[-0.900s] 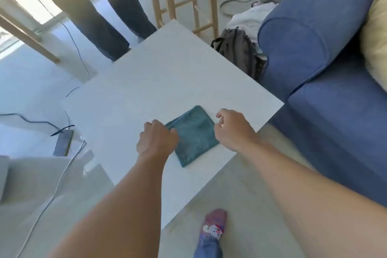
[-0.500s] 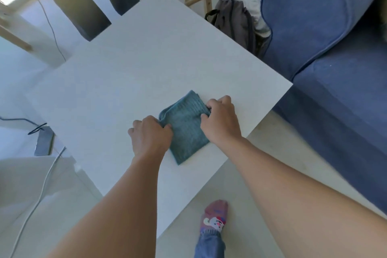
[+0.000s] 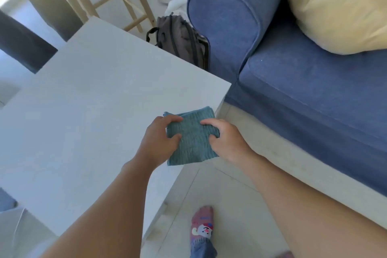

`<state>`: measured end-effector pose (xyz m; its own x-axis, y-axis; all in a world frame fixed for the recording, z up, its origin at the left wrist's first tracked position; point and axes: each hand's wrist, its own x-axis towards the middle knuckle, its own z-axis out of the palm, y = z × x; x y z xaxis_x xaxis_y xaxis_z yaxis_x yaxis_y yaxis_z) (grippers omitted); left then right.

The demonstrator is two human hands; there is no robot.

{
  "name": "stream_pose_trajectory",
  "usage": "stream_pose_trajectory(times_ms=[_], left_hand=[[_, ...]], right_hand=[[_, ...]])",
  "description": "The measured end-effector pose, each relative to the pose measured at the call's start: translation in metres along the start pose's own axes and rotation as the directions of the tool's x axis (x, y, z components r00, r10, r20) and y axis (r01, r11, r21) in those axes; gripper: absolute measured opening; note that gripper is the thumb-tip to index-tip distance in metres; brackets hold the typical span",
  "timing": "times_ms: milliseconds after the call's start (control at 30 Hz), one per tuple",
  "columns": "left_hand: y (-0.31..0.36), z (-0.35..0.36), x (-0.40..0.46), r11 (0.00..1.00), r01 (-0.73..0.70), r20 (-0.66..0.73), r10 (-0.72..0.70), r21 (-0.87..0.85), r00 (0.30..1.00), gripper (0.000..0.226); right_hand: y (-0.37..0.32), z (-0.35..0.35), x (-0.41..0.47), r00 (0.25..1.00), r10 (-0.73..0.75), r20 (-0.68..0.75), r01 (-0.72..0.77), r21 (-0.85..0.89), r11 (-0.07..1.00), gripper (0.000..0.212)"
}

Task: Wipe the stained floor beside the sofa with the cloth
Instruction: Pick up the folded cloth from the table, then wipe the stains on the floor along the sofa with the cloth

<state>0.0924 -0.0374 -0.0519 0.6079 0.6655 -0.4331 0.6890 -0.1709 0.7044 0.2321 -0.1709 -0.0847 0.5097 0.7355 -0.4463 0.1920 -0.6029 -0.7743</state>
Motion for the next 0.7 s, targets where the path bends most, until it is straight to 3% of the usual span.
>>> stream_pose_trajectory(times_ms=[267,433,700], left_hand=[[0.085,0.14,0.01,0.941,-0.292,0.264,0.242,0.172,0.934,0.06],[0.109,0.247,0.009,0.911,-0.368,0.443,0.257,0.185,0.859,0.07],[0.092,0.428,0.021,0.859,-0.47,0.628,0.256,0.2,0.735,0.07]], right_hand=[[0.112,-0.098,-0.062,0.95,0.166,-0.264,-0.15,0.081,0.985,0.059],[0.202,-0.14,-0.1,0.877,0.292,-0.383,-0.268,0.114,0.957,0.057],[0.368,-0.159,-0.135,0.798,0.422,-0.43,-0.406,0.135,0.904,0.055]])
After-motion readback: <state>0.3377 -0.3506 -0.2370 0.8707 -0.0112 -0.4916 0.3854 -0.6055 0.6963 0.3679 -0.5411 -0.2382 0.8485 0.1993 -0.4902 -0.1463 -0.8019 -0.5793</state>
